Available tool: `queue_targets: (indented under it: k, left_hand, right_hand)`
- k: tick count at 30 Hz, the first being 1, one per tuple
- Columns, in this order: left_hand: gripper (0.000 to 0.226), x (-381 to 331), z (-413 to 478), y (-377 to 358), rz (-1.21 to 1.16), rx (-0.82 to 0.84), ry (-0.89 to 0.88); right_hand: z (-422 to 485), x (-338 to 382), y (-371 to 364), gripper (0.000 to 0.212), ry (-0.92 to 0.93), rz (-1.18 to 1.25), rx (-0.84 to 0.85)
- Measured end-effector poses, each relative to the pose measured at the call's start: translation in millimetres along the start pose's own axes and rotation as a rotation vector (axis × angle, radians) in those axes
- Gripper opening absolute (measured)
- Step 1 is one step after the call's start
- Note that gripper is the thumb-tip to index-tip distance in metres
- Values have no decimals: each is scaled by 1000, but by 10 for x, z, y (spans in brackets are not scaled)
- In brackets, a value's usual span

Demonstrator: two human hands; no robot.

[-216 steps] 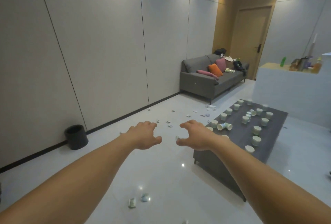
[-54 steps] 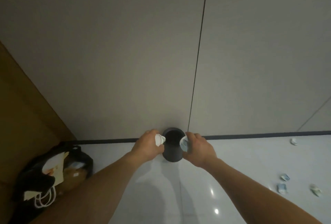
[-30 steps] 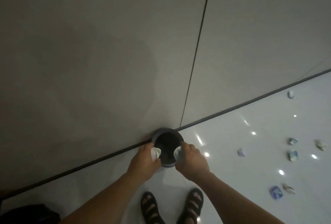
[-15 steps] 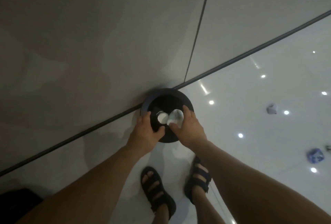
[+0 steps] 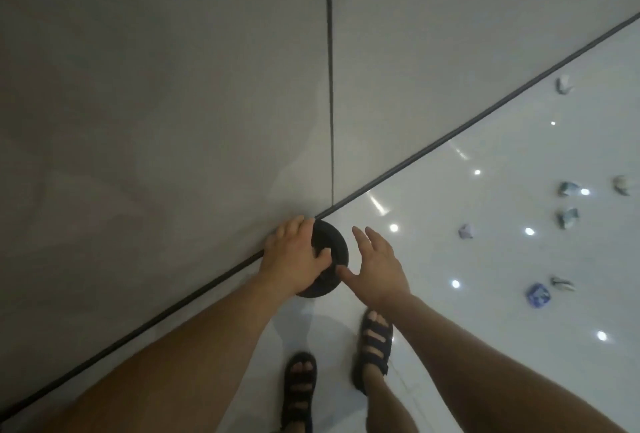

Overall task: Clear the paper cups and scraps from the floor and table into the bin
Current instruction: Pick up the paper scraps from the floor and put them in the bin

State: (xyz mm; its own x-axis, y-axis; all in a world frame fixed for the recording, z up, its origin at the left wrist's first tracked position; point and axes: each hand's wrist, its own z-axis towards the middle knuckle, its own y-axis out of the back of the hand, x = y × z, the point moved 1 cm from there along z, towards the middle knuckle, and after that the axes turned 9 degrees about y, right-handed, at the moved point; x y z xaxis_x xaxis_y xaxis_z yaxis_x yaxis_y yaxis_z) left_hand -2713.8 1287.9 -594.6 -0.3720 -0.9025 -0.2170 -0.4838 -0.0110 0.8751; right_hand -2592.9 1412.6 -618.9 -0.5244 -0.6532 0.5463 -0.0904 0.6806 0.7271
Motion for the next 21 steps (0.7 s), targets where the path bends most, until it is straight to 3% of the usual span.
queue_targets:
  k: [10,12,15,19,21]
  left_hand:
    - [73,-865,-1086,1402,120,44,-317]
    - [73,-1504,-1897,1572,200,23,-594]
    - [72,-1852,-2336,1560,237,59,-721]
    - [72,-1887,-2315,1540,299,79,-682]
    - [71,-2096,-2636,1436,317,90,-776]
  right_hand:
    - [-1832,556,1319,82,-206,46,-235]
    - [-2991,546,1559,81,-367,74,-447]
    - [-3495,411,1532,82,-434,83,-496]
    - [-3569,454,1560,81,-427,87,-479]
    - [-4002,361,1528,82,-506,92,-515]
